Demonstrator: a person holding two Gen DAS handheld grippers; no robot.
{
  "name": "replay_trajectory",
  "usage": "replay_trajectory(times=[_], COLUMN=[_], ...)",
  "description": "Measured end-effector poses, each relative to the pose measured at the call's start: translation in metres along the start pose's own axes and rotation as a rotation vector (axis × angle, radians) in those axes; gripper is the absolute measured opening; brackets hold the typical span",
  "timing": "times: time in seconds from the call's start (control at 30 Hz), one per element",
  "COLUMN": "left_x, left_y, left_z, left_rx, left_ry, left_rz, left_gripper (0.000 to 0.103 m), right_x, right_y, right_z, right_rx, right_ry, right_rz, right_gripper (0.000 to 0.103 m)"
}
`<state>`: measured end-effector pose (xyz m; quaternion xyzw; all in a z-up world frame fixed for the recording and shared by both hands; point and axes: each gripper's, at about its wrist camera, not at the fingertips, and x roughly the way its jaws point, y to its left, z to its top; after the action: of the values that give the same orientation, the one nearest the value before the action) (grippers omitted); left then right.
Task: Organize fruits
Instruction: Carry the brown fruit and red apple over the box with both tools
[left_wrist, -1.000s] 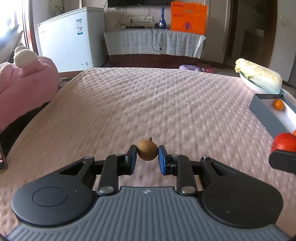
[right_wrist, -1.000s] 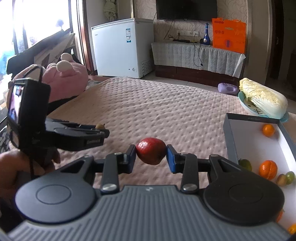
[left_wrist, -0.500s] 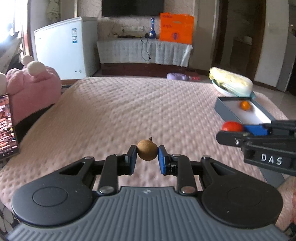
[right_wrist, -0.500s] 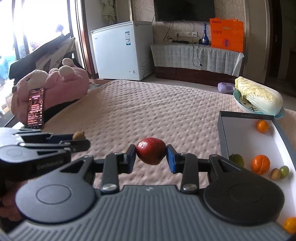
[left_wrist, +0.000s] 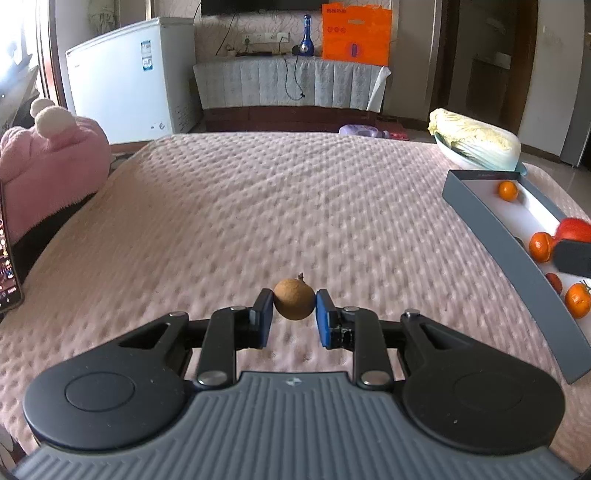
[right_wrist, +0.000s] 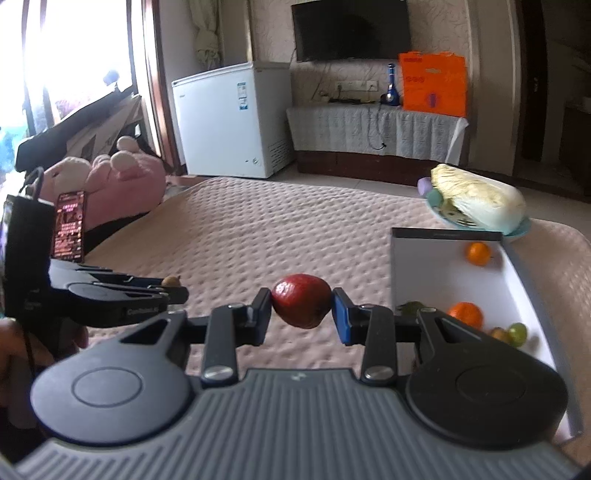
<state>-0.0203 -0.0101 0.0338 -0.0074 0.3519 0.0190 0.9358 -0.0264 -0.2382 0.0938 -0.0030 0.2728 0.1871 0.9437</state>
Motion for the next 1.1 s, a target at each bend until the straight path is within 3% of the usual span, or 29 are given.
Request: replay_trajectory(times=[0.23,0.67,0.87,1.1], left_x=[-0.009,-0.008,-0.004,-0.001], left_y=[-0.019,-0.054,-0.080,-0.133], left_z=[0.006,0.008,0.015,0.045], left_rx=[0.006,0.067,0.082,0.122], left_ry=[-0.042,-0.047,-0.041,-0.082], left_rz=[-0.046,-0.078,-0.096,-0.175], left_gripper=[0.029,0.029,0.029,0.029], right_x=[-0.017,-0.031,-0.039,-0.047], right_y=[-0.005,-0.029,-0.051,-0.076], right_z=[0.006,0.007,0.004,-0.004], right_rx=[-0.003,0.033,0.073,0.109], right_ry=[-0.047,-0.069,-0.076,-0.069], right_rz=[0.010,-0.009,-0.061,-0.132], right_gripper=[0.038,0.038,0.038,0.038])
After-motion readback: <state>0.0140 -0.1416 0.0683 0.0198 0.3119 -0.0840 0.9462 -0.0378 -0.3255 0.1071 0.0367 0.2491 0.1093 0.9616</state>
